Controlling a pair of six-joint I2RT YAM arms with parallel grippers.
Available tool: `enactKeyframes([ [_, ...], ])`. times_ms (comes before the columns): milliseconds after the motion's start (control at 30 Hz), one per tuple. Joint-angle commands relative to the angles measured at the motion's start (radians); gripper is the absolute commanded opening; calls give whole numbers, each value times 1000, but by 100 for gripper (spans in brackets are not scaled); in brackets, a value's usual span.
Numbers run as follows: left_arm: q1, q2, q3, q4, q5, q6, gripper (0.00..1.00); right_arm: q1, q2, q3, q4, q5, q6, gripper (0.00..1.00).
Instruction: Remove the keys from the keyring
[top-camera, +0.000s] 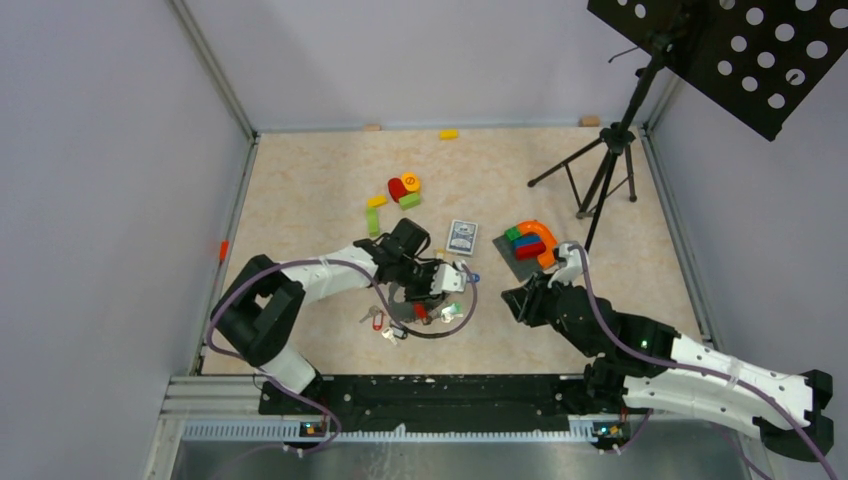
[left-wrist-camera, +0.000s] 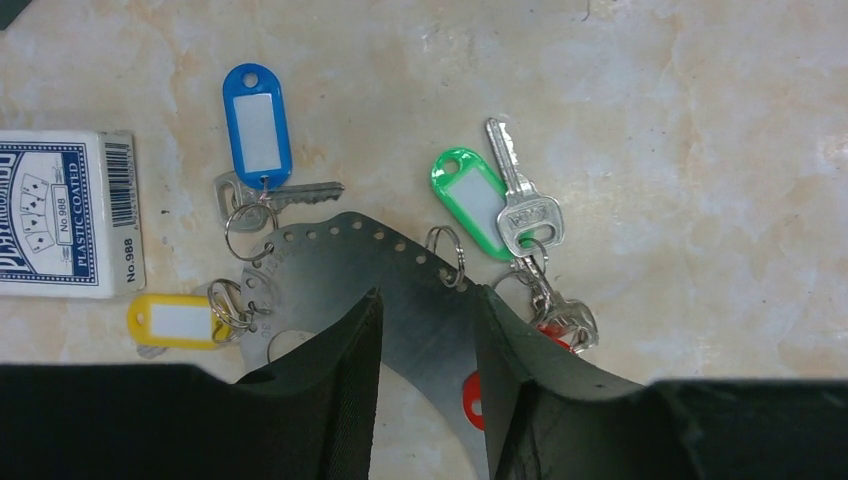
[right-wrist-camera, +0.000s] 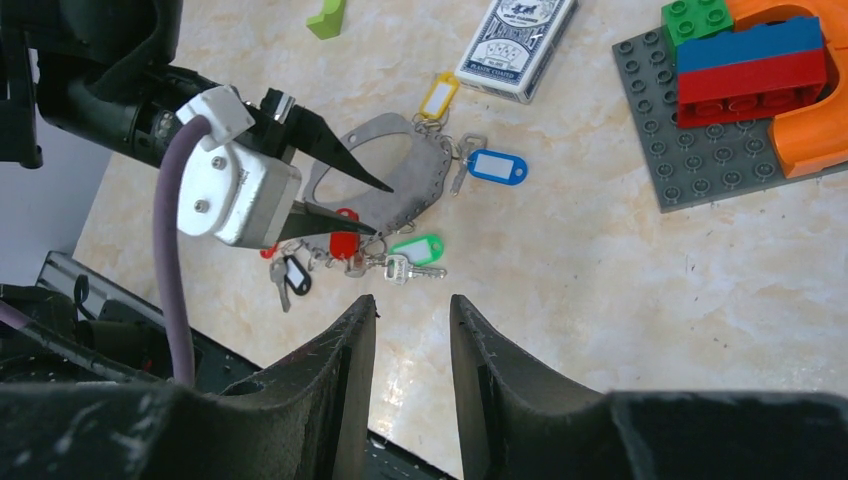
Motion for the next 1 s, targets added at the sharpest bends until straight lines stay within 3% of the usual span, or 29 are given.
enactKeyframes([
  [0,-4,33,50,29,-11,35,44,5,-7,0,19,0,-11,33],
  [967,-48,95,57,-14,13,25,41,5,-20,-4,5,7,-9,33],
])
